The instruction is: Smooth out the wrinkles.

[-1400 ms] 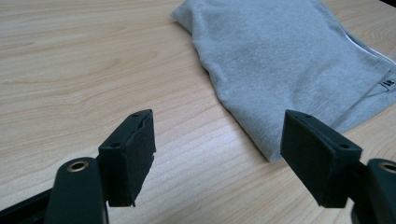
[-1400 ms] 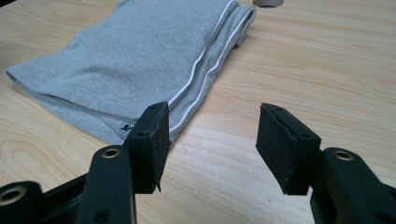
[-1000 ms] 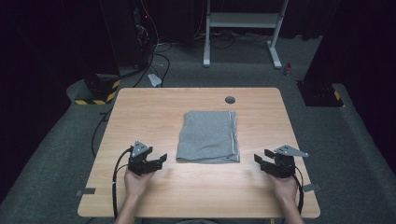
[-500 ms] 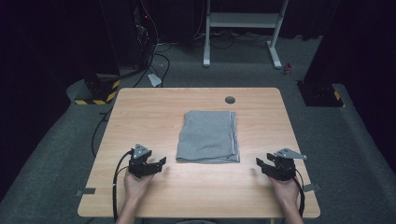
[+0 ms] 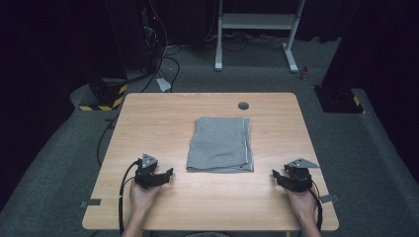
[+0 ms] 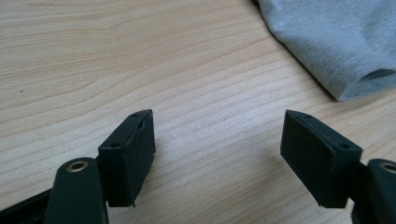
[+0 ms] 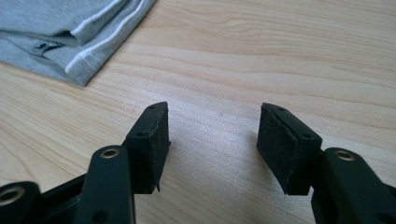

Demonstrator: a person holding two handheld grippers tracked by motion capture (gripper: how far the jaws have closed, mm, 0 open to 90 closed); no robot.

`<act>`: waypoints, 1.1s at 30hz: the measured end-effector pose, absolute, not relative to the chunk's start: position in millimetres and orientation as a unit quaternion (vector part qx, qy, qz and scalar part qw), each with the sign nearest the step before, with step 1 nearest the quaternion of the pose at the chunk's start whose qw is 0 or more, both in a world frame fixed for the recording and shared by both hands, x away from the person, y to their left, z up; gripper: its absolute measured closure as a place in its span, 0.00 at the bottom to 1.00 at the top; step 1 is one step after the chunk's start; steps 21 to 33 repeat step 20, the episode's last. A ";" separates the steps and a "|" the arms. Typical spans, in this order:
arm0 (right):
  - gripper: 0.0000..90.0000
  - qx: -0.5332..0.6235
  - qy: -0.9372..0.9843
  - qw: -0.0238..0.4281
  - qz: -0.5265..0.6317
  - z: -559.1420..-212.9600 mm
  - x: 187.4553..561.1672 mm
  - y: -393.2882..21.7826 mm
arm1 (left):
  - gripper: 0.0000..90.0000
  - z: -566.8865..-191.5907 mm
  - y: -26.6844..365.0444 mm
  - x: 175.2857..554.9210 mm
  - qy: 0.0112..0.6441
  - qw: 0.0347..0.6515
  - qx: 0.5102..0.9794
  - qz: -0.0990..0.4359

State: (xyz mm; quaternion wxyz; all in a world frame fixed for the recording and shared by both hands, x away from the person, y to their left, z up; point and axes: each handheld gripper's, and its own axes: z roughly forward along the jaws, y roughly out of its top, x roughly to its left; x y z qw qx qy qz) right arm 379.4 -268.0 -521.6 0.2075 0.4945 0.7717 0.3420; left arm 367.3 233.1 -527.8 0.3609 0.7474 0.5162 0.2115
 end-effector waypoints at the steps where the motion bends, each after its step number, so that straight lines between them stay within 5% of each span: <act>1: 0.48 0.494 0.772 0.210 0.341 -521.7 379.5 -267.5 | 0.30 -527.8 232.9 367.1 0.517 0.360 0.747 0.212; 11: 0.40 0.498 0.771 0.219 0.331 -522.8 380.9 -264.3 | 0.27 -528.3 226.0 366.5 0.505 0.339 0.760 0.229; 33: 0.39 0.498 0.771 0.219 0.331 -522.8 381.1 -264.6 | 0.27 -528.3 226.1 366.6 0.505 0.339 0.760 0.228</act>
